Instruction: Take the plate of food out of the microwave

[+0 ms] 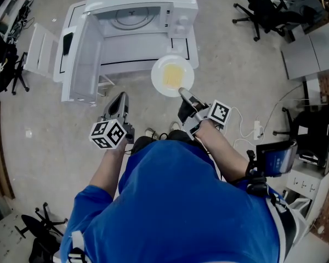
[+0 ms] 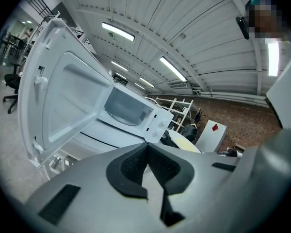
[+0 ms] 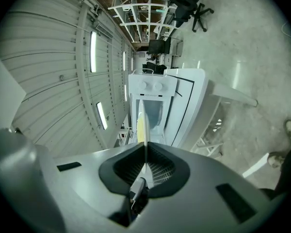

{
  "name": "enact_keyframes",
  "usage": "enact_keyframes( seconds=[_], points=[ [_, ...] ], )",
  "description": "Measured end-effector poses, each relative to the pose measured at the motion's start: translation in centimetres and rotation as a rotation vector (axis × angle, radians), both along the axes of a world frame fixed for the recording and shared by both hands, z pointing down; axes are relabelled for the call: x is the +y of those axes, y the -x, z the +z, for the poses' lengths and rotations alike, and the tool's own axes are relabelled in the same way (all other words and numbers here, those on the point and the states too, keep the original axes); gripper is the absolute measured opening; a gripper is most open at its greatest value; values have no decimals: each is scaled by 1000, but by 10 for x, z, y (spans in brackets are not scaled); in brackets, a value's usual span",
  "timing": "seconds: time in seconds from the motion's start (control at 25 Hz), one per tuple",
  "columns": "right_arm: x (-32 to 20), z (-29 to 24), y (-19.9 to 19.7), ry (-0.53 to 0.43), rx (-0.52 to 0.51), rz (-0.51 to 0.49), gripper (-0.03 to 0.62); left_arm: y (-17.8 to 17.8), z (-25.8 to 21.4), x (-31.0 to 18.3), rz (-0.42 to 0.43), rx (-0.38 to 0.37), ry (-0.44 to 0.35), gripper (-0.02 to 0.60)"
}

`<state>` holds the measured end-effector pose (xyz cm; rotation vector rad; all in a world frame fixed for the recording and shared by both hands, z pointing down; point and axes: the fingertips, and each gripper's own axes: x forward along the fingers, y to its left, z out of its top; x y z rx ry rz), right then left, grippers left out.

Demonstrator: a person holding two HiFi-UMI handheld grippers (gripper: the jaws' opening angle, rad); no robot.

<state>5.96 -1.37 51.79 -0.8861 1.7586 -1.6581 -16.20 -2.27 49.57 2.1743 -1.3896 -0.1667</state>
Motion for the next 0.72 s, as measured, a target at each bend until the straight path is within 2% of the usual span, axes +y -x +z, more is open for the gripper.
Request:
enact_keyframes(
  seconds=[0.72],
  points=[
    [-15,-1,2,-4,-7,-38,20,-13,0,-8,-5,-3,5,9]
  ],
)
